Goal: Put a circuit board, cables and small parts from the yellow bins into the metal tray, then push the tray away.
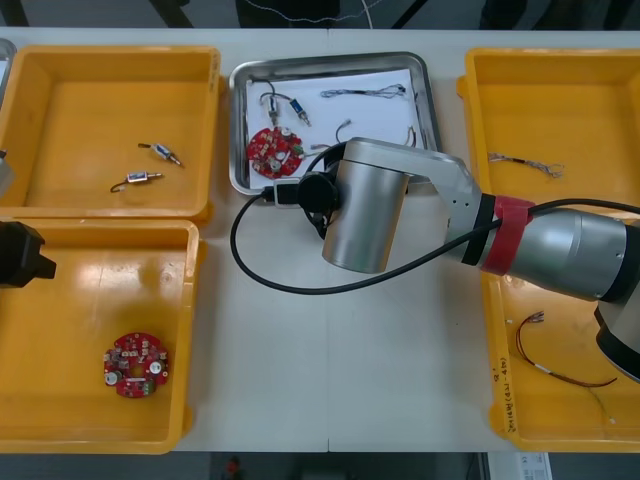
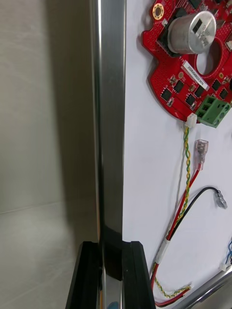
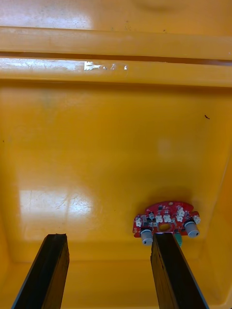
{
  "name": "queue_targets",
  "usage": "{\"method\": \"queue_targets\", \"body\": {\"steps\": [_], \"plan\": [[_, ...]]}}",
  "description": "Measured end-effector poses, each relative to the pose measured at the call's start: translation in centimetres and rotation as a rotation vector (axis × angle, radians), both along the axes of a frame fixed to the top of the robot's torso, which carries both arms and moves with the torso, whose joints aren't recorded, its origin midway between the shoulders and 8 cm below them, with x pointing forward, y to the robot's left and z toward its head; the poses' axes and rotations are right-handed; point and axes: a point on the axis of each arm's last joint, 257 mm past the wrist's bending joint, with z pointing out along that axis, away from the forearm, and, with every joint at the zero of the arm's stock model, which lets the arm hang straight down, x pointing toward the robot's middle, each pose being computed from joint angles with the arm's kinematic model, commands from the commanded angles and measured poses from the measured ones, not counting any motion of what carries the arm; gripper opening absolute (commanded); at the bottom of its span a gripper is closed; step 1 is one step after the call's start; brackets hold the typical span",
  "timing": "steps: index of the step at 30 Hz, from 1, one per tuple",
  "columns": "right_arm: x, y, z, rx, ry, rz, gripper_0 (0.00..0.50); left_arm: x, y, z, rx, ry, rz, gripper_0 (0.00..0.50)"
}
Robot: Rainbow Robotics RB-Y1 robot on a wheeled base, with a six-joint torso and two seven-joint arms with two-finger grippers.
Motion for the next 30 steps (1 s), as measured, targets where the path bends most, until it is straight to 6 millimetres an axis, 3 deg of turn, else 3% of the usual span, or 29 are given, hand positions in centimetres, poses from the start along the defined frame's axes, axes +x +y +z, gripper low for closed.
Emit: {"method": "queue_targets", "body": {"steps": [10,18,30], "plan": [[2.2,-0.9,1.1,0.008,-0.020,-0.049,0.000,0.0,0.0,0.0,0.000,0.000,0.000,0.500],[3.9,-0.3,1.8,0.056,-0.033,-0.061,0.000,0.0,0.0,0.0,0.000,0.000,0.000,0.500],[4.9,-0.2,2.3,0.067,-0.051,-0.050,0.000,0.0,0.0,0.0,0.000,0.000,0.000,0.500]]}}
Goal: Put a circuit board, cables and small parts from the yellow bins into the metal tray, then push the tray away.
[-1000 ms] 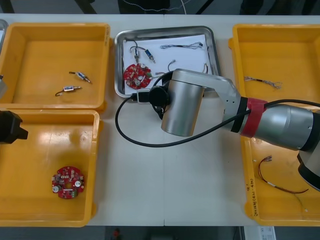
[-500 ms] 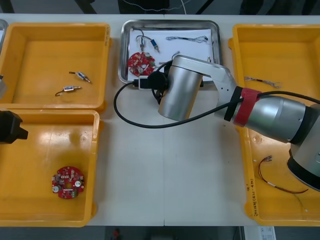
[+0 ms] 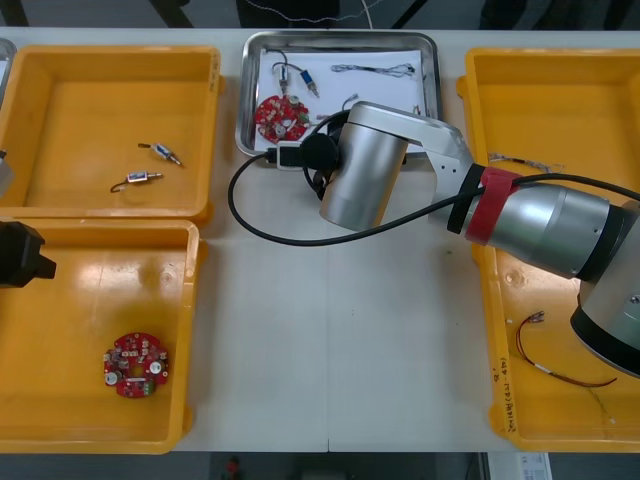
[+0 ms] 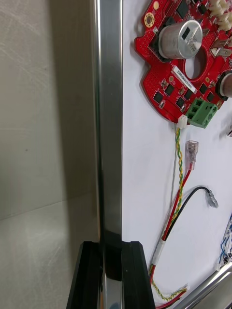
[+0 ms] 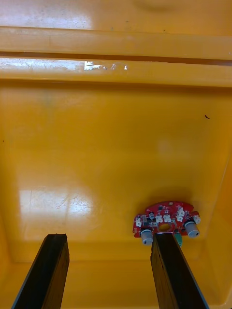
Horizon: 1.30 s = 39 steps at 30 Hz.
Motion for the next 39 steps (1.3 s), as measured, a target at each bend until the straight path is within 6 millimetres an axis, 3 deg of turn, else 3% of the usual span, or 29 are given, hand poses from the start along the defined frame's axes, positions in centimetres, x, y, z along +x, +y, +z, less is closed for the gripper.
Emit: {"method": "queue_targets", "body": {"steps": [3,5,7,10,13,24,32,39], "plan": [[0.1,-0.1,0.1,-0.004,-0.001,0.001,0.011,0.0,0.0,0.0,0.000,0.000,0.000,0.500],[0.1,0.0,0.1,-0.003,-0.002,0.001,0.076,0.0,0.0,0.0,0.000,0.000,0.000,0.500],[0.1,0.0,0.1,-0.003,-0.003,0.002,0.256,0.0,0.0,0.0,0.000,0.000,0.000,0.500],[0.2,0.2,0.2,0.002,-0.007,0.012,0.421,0.0,0.0,0.0,0.000,0.000,0.000,0.500],[0.3,0.3,0.5,0.007,-0.009,0.012,0.500,0.0,0.0,0.0,0.000,0.000,0.000,0.500],[-0.9,0.5,1.5,0.090,0.085,-0.035,0.500,0.0,0.0,0.0,0.000,0.000,0.000,0.500],[-5.4,1.9,3.5,0.132,0.145,-0.044,0.500,0.0,0.0,0.0,0.000,0.000,0.000,0.500],[-10.1,-0.2,4.4,0.198,0.231,-0.115,0.500,0.0,0.0,0.0,0.000,0.000,0.000,0.500]]}}
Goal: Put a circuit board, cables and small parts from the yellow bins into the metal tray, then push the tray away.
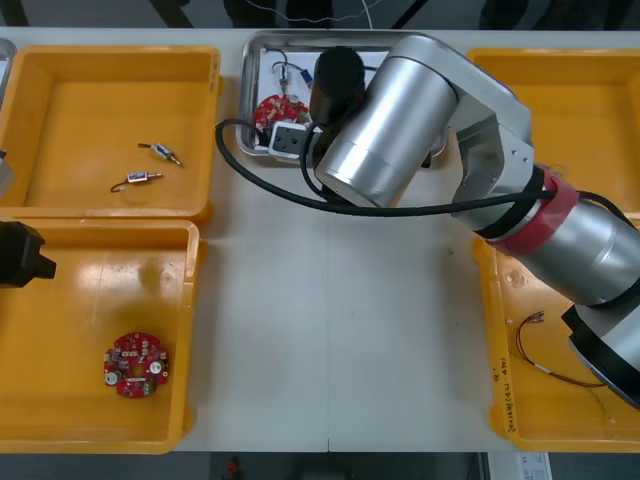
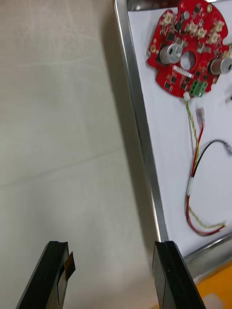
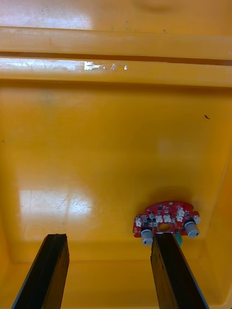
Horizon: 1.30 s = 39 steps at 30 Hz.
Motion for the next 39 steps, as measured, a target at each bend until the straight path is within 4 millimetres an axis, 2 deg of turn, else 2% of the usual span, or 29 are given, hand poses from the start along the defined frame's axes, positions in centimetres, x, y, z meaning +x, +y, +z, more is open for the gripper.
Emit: {"method": "queue_targets", "body": {"steps": [5,10,19,25,39], "plan": [[-3.2,-3.1,0.6,0.033,0.055,-0.077,0.500,0.0,0.0,0.0,0.000,0.000,0.000,0.500],[-5.8,-7.1,1.5,0.058,0.070,-0.158,0.500,0.0,0.0,0.0,0.000,0.000,0.000,0.500],[-6.7,-11.4,3.1,0.369,0.074,-0.393,0.500,0.0,0.0,0.0,0.000,0.000,0.000,0.500],[-7.0,-16.5,3.6,0.488,0.058,-0.554,0.500,0.0,0.0,0.0,0.000,0.000,0.000,0.500],[-10.9,-28.5,1.4,0.767,0.140,-0.928,0.500,0.0,0.0,0.0,0.001,0.000,0.000,0.500]]}}
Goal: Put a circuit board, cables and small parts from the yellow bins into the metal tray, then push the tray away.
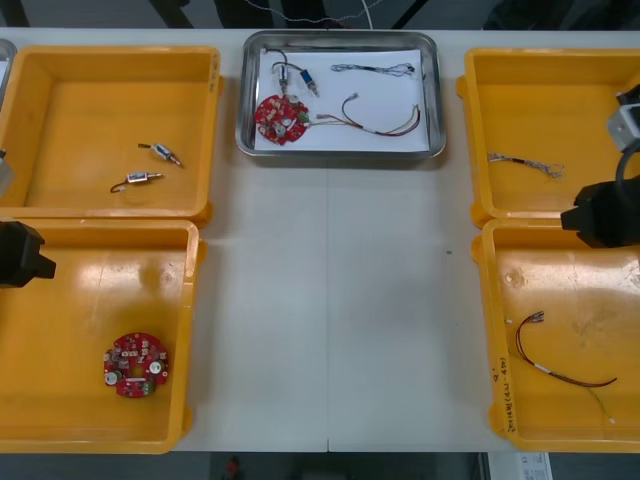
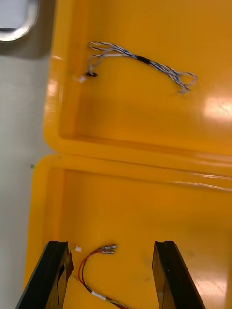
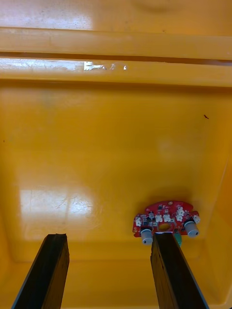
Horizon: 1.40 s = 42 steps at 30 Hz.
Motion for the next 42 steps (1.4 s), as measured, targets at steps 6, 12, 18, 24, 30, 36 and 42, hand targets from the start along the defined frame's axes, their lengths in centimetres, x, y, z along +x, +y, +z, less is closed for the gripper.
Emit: {"method": "queue_targets", "body": {"steps": [6,12,18,24,30,36,42], "plan": [[-2.0,-4.5,-1.2,0.014,0.034,-0.102,0.500,0.0,0.0,0.0,0.000,0.000,0.000,0.500],[-3.1,-6.6,-3.3,0.030,0.102,-0.158,0.500,0.0,0.0,0.0,0.000,0.000,0.000,0.500],[-3.3,-7.3,-4.9,0.061,0.156,-0.182,0.500,0.0,0.0,0.0,0.000,0.000,0.000,0.500],[-3.3,-7.4,-5.2,0.065,0.164,-0.186,0.500,0.0,0.0,0.0,0.000,0.000,0.000,0.500],[-3.4,-7.5,-5.4,0.069,0.172,-0.191,0.500,0.0,0.0,0.0,0.000,0.000,0.000,0.500],[-3.4,-7.5,-5.5,0.071,0.174,-0.190,0.500,0.0,0.0,0.0,0.000,0.000,0.000,0.500],[-3.4,-7.5,-5.5,0.071,0.175,-0.190,0.500,0.0,0.0,0.0,0.000,0.000,0.000,0.500]]}}
